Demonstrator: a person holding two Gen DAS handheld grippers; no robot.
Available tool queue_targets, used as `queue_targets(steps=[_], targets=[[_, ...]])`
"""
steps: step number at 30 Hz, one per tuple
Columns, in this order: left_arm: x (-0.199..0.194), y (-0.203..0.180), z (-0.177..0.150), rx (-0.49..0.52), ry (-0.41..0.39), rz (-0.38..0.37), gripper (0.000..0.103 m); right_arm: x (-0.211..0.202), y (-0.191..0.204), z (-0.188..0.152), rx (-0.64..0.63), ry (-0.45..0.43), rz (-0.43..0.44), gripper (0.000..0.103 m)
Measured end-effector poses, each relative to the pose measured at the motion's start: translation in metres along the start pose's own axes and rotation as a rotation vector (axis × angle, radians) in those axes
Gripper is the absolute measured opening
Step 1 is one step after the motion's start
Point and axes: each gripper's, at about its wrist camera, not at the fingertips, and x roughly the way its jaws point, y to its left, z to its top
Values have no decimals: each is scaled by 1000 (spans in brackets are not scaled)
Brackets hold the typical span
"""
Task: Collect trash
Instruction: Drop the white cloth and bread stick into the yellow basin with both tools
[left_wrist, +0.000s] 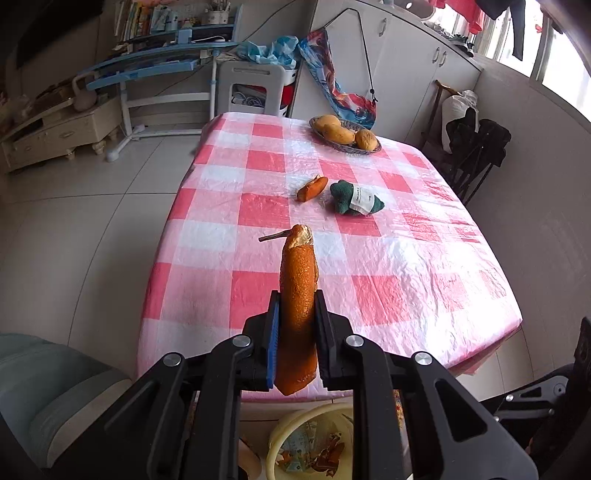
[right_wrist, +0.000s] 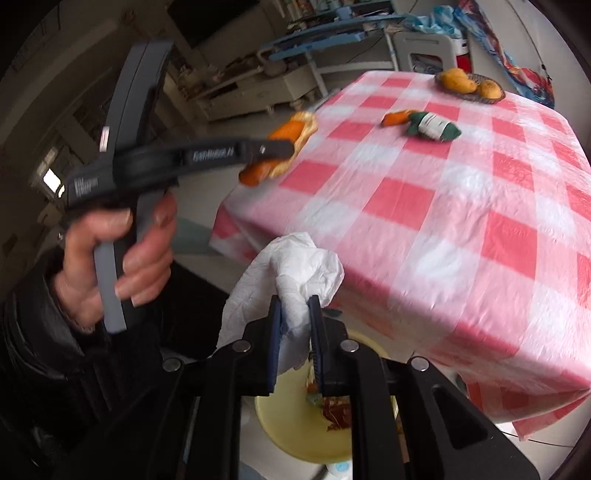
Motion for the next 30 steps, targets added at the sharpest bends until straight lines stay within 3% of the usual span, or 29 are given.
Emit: queue_targets(steps=[2, 3, 4, 5, 7, 9, 13, 19, 30], targets=[[-4, -1, -7, 3, 4, -1, 16, 12, 10, -12, -51, 74, -13, 22], [-7, -2, -11, 5, 7, -2, 16, 19, 14, -20, -71, 117, -15, 29], [-9, -3, -15, 8, 10, -3, 16, 24, 16, -25, -86, 143, -24, 45], [-11, -4, -19, 11, 14, -5, 16, 26, 20, -32, -100, 152, -45, 52], [-14, -8, -28, 22, 24, -6, 16, 25, 17, -32, -100, 139, -66, 53], [-17, -12, -37, 34, 36, -9, 16, 15, 7, -28, -53, 79, -84, 62], [-19, -26, -57, 69, 75, -21, 16, -14, -15, -26, 73, -67, -100, 66], [-16, -45, -93, 129, 165, -43, 16, -44, -29, -24, 164, -251, -101, 74], [-11, -66, -124, 221, 299, -77, 17, -58, -45, -23, 270, -324, -86, 79]])
